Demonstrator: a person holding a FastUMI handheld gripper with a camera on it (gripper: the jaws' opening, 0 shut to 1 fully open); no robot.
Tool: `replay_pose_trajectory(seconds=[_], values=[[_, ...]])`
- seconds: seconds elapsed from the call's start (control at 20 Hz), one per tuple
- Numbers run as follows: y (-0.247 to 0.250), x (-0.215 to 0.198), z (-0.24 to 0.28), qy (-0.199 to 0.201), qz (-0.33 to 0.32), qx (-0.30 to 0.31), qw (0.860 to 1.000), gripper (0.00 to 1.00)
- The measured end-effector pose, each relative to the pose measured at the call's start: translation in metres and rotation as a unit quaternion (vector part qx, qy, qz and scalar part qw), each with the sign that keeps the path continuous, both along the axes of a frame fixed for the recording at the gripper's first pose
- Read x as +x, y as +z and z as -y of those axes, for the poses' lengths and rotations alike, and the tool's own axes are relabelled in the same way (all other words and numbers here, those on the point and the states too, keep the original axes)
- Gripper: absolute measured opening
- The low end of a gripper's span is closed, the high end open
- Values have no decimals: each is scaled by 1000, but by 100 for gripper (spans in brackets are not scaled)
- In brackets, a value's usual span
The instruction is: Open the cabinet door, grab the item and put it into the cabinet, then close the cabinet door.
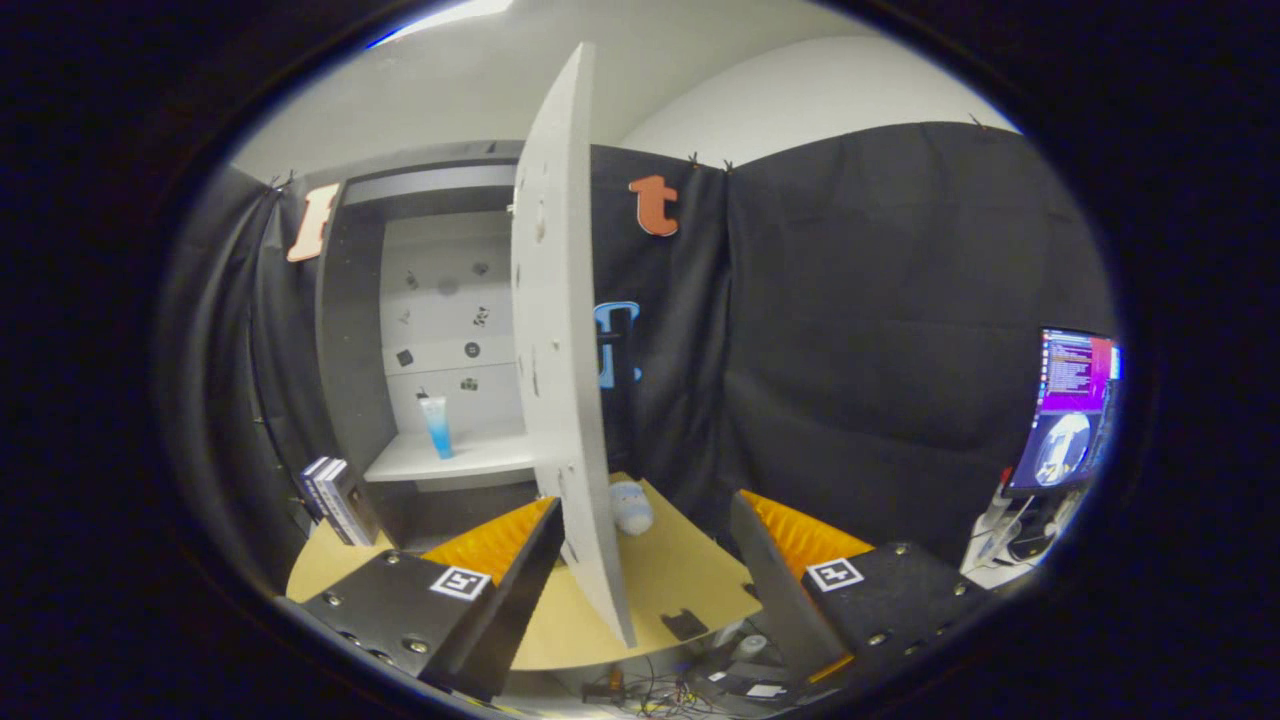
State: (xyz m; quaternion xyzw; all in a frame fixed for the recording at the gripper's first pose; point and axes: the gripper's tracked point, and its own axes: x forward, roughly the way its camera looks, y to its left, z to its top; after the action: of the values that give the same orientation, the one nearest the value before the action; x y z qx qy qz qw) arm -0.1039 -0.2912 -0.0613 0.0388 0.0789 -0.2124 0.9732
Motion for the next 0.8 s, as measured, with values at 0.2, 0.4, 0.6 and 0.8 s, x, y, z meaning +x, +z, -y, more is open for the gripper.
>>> replay_pose_trajectory(seconds=[0.2,0.4,0.6,0.8], values=[[-7,35,26,5,-1,14,1000,99],[-9,45,27,14,-6,6,1000,98],[-5,44,4,43,-11,-9,999,98],[-5,51,-38,109,-1,11,994,98]])
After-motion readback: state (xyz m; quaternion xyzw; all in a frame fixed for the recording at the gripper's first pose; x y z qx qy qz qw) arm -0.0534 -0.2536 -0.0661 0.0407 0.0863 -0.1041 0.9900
